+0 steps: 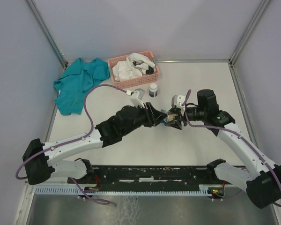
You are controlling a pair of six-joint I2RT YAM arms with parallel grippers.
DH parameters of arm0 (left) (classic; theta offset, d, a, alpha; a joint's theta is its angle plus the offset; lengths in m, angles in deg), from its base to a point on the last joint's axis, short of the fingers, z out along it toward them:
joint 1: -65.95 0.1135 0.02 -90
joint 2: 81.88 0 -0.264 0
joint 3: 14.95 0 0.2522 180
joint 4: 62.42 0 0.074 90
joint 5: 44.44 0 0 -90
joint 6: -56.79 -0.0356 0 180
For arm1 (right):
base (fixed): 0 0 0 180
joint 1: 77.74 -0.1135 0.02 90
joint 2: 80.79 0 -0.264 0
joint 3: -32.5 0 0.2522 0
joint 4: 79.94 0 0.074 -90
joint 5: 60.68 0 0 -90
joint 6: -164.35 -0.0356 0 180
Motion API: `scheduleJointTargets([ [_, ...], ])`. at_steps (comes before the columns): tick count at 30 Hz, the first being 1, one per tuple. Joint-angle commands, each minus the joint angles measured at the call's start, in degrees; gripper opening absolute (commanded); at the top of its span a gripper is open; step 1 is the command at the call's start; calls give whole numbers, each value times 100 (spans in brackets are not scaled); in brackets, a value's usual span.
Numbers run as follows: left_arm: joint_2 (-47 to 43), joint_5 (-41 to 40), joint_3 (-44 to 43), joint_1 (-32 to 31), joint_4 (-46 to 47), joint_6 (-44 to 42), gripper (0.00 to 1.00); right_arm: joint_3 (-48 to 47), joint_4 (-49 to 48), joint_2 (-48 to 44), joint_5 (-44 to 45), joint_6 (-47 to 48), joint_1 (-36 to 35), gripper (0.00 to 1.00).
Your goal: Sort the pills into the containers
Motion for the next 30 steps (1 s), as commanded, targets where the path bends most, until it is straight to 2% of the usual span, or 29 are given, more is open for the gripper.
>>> scheduleJointTargets([
  [1,-213,1143,540,109,864,-1500,35,-81,-495,34,-984,-504,-11,1],
  [5,-355,2658,1105,430,1658,-2324,29,-25,-1023,105,-1689,-1240,-12,1],
  [9,-518,3668,1284,657,1649,-3663,29,-26,-1409,157,-2353,-1826,-18,0],
  [12,-654,3852,1329,710,1439,-4518,32,-147,-1274,287,-2719,-1902,-10,1],
  [15,-665,3831,1232,847,1347,-4686,42,-193,-1165,299,-2476,-1859,-17,1],
  [20,-779,3001,1224,1056,1681,-3741,77,-259,-928,283,-2147,-1647,-16,1],
  [21,-842,2719,1202,1064,1682,-3385,89,-264,-884,270,-2080,-1586,-18,0],
  [22,-915,2448,1156,1065,1635,-3001,97,-272,-810,260,-2025,-1495,-17,0],
  [26,-1293,2463,1129,1067,1696,-1787,99,-301,-529,257,-1817,-1161,-19,1],
  [30,-1844,2360,1450,1066,2014,-964,99,-312,-357,242,-1615,-902,-17,1],
])
